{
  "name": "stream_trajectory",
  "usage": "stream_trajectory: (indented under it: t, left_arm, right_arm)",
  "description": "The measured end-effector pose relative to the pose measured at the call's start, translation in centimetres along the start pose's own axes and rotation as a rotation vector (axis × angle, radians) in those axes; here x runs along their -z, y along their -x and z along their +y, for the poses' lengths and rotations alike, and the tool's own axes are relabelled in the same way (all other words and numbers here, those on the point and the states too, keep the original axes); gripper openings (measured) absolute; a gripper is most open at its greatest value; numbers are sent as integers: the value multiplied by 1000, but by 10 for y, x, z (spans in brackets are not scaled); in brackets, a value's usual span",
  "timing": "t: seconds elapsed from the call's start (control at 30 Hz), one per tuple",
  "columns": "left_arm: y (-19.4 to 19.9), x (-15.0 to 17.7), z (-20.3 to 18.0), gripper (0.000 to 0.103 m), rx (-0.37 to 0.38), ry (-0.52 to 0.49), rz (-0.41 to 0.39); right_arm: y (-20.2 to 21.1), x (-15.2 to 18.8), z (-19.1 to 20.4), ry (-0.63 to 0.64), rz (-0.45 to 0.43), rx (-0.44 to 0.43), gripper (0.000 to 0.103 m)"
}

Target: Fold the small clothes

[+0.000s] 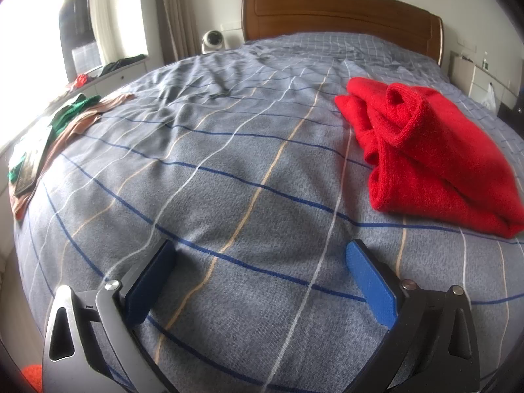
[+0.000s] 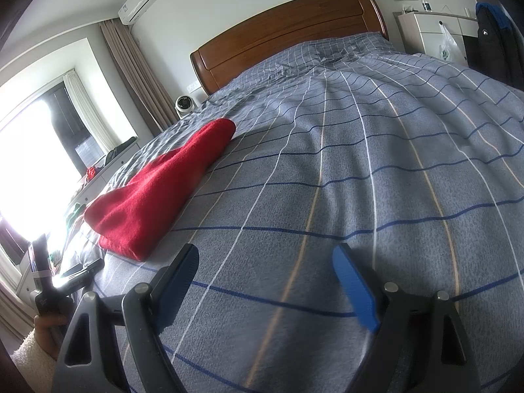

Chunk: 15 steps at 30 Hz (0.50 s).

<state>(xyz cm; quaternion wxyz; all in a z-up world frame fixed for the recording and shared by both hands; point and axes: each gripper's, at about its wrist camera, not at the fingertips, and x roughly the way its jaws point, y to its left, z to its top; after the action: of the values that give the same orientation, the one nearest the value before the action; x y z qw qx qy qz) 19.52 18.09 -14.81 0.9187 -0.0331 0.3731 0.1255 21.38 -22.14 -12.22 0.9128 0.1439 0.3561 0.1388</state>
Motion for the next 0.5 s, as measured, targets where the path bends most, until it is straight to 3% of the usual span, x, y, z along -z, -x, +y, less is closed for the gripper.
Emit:
stream_trajectory:
  t: [0.2,0.3,0.47,0.5]
  left_arm:
    - [0,0,0,103,0,-1,3]
    - [5,-6,5,102,28,5,48]
    - [38,-45,39,102,228,211,-27]
    - [36,-57,43,102,300,260,-25]
  right_arm:
    - [0,0,-1,0,0,0,83]
    - [0,0,-1,0,0,1,83]
    - [4,-5,2,-8,52,64,83]
    - [6,-10,6,-2,47,67,83]
